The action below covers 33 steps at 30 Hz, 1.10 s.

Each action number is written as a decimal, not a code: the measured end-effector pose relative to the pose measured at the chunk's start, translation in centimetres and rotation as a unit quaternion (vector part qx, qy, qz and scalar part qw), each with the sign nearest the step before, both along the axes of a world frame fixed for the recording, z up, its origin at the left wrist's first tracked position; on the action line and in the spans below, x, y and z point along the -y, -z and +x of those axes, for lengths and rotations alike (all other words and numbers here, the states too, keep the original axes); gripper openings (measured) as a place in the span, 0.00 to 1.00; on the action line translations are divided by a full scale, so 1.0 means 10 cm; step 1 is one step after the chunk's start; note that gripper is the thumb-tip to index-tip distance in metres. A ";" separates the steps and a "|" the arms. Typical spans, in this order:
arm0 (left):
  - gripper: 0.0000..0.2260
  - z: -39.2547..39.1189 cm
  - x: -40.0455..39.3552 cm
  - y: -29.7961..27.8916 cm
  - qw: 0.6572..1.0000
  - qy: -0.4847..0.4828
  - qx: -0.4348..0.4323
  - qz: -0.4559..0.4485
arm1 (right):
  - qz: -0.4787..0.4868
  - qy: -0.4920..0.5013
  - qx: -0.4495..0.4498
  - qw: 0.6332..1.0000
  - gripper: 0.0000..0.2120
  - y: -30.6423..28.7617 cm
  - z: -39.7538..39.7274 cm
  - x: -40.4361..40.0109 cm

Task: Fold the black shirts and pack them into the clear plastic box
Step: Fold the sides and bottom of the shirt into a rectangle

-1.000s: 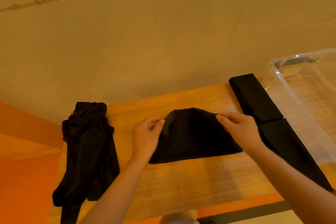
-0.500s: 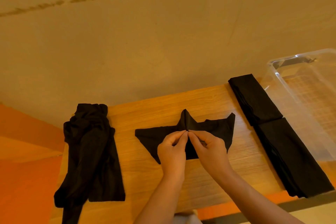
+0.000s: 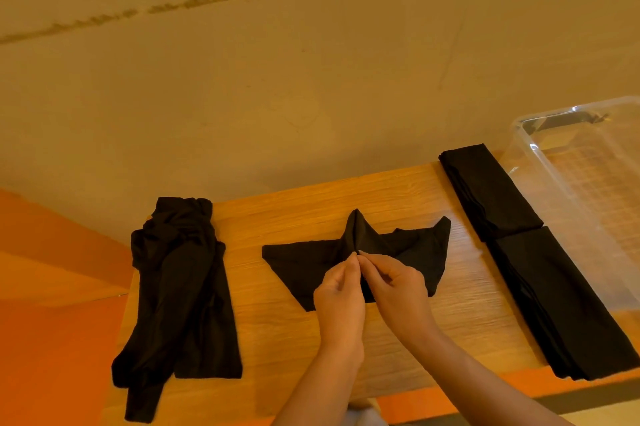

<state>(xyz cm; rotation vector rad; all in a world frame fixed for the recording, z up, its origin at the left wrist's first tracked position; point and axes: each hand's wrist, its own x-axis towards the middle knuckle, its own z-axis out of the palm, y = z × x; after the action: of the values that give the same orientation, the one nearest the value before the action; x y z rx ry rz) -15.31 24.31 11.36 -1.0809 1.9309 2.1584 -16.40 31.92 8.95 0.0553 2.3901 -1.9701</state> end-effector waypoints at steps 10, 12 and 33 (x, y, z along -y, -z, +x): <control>0.19 -0.01 0.18 -0.09 0.992 0.072 0.051 0.086 | -0.134 0.015 0.181 0.974 0.07 0.05 -0.11 -0.14; 0.19 -0.09 0.22 -0.11 0.991 0.110 0.054 0.059 | -0.116 0.024 0.167 0.979 0.07 0.06 -0.12 -0.14; 0.13 -2.08 0.20 0.56 0.722 0.547 0.216 -0.364 | -0.013 0.025 0.065 0.997 0.09 0.02 -0.14 -0.19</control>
<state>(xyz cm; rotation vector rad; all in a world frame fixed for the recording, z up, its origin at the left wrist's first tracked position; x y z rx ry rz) -36.09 22.27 5.73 -0.1777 2.2451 0.4731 -17.76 33.86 8.79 0.2383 2.3039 -1.9522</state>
